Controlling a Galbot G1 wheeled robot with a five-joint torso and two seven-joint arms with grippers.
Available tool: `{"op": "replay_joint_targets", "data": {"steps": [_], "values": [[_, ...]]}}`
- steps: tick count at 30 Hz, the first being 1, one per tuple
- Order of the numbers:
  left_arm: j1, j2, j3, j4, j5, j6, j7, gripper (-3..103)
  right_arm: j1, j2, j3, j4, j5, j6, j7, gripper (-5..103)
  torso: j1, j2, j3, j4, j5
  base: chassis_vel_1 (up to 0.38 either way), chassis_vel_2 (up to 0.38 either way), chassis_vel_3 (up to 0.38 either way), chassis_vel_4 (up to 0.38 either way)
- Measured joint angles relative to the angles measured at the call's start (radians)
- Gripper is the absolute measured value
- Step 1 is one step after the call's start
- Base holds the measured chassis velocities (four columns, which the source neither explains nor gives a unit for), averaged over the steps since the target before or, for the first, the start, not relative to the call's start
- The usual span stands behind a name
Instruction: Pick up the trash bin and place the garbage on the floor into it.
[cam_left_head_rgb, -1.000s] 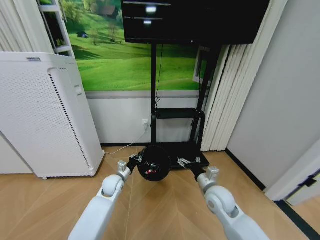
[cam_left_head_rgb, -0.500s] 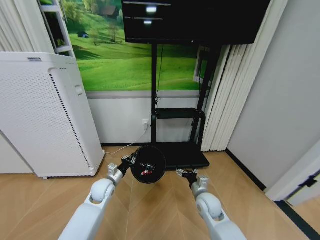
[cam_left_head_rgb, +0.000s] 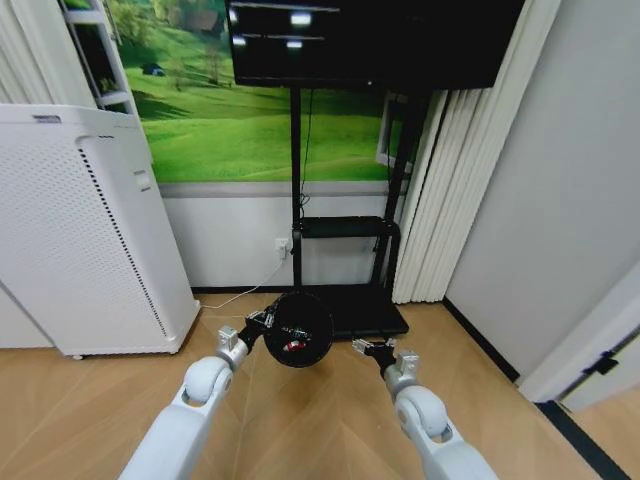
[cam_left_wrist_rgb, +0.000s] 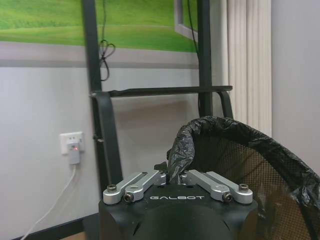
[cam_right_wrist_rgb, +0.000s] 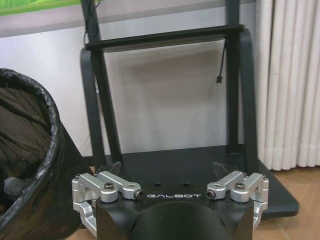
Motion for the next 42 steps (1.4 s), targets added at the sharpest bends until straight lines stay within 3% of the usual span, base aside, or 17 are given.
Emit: {"op": "replay_joint_targets", "data": {"steps": [17,26,37,42], "values": [[-0.007,0.015,-0.012,-0.029,-0.017,0.007,-0.003,7,-0.049,0.002,-0.007,-0.134,0.015,-0.022,0.005,100,0.000,0.000,0.000,0.0009,-0.0001,-0.060,-0.064,0.054,0.063],[0.002,0.028,-0.028,-0.065,-0.035,0.011,-0.007,7,0.014,0.041,-0.035,-0.428,0.012,-0.095,0.019,100,0.000,0.000,0.000,0.0004,0.0001,0.000,0.000,0.000,0.000],[0.048,0.043,-0.068,-0.113,-0.044,0.013,-0.008,7,0.102,0.076,-0.020,-0.660,-0.096,-0.056,0.022,100,0.000,0.000,0.000,0.0006,0.0000,0.000,0.000,0.000,0.000],[0.070,0.054,-0.088,-0.138,-0.049,0.015,-0.009,7,0.144,0.078,-0.012,-0.741,-0.102,-0.053,0.031,100,0.000,0.000,0.000,0.0005,-0.0001,0.000,0.000,0.000,0.000]]}}
